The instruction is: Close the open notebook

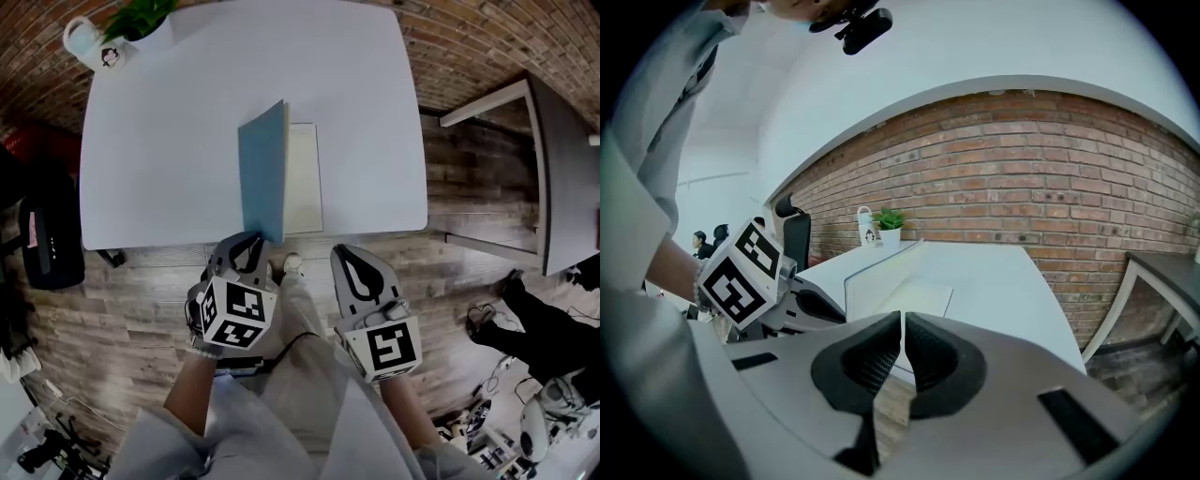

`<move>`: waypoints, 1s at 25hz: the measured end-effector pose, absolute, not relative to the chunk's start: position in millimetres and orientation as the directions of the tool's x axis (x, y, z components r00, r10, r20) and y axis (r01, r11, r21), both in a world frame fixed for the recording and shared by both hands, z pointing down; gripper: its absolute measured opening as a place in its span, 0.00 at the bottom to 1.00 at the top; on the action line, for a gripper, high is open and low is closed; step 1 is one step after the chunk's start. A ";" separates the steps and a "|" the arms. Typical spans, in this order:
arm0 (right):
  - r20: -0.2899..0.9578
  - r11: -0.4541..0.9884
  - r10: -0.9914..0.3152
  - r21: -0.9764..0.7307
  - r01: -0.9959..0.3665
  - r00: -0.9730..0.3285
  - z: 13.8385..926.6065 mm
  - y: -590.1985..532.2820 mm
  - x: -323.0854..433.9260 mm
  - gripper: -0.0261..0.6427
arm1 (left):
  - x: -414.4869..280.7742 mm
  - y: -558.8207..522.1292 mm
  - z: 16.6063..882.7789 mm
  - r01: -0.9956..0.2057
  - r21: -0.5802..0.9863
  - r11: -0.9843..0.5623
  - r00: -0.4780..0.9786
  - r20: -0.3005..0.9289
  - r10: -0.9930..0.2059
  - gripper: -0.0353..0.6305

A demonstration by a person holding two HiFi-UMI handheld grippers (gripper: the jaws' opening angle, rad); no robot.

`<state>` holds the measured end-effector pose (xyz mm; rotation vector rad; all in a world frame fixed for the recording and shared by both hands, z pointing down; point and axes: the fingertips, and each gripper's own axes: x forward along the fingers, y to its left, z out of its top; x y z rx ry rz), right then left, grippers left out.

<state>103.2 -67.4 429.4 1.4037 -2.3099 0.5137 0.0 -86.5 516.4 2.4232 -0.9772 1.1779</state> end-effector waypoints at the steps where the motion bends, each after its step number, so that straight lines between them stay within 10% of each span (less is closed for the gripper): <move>1: 0.505 0.425 -0.755 -0.108 -0.899 -0.418 430.2 -66.5 105.0 0.11 | 1.7 -86.5 518.3 -0.662 -0.059 -0.747 0.436 0.781 -0.447 0.10; 25: 0.507 0.373 -0.775 -0.117 -0.921 -0.378 435.3 -57.3 124.9 0.11 | 17.1 -80.9 540.1 -0.452 -0.117 -0.884 0.377 0.873 -0.308 0.10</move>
